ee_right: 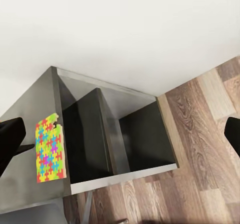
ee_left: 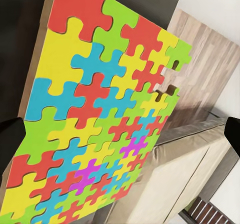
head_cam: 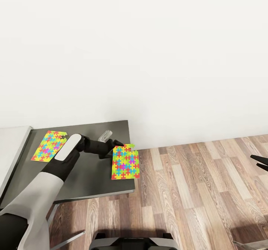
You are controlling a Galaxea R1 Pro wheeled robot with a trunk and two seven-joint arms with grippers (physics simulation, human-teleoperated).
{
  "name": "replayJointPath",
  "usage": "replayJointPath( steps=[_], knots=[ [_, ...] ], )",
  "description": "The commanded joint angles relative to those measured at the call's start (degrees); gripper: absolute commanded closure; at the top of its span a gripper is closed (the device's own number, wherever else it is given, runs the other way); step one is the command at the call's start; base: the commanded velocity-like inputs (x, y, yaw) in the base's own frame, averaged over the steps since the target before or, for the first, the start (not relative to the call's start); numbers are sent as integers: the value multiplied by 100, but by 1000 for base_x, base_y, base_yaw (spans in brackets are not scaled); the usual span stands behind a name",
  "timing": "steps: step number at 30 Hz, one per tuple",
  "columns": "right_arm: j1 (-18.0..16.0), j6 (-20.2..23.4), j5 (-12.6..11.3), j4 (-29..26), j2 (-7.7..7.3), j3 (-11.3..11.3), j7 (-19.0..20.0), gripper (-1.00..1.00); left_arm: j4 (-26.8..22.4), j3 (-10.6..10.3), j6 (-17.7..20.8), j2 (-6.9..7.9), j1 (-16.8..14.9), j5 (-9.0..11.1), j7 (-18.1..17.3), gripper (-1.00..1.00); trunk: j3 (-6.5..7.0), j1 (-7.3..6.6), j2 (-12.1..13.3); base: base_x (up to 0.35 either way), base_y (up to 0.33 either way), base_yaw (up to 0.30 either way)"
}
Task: Put all the toys in the child's room - the three board games (two on the bed and one on the table), the two jigsaw puzzles on the table, and the tennis ball on the table - inside the toy box on the table in the child's room.
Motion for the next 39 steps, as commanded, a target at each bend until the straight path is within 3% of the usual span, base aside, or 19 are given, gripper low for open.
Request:
replayJointPath(
  steps=[1,39],
  knots=[
    [-6,25,42,1,-1,-6,46,-100,-6,-14,-7,5,-4,60,56,-100,-8,3,-9,0,0,-4],
    [-6,26,39,1,-1,15,55,-100,-30,40,-13,52,35,53,58,-100,-8,3,-9,0,0,-7]
  ],
)
